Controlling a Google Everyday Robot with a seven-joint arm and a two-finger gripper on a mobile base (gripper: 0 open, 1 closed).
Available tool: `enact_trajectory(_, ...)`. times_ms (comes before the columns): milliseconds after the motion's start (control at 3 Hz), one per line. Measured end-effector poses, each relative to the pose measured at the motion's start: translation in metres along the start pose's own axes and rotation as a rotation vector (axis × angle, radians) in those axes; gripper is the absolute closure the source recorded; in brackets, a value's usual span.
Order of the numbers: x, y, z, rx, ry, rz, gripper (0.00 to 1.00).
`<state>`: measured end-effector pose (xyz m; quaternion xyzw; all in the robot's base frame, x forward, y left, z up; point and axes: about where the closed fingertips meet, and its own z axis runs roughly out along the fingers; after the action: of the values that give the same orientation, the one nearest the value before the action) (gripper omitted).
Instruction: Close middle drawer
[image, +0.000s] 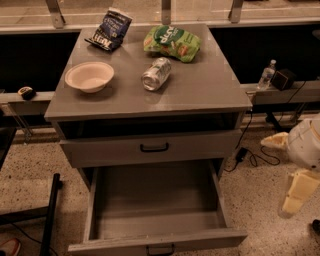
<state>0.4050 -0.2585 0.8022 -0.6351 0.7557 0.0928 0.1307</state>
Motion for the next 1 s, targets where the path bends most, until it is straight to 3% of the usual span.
enact_trajectory(333,0.001,0.0,0.003,-0.005,-0.004,-0.024,0.0)
enact_trajectory(667,0.012,0.002,0.033,0.011,-0.02,-0.049,0.0)
enact_trajectory(1000,0.043,0.009,0.101,0.008,-0.083,-0.098,0.0)
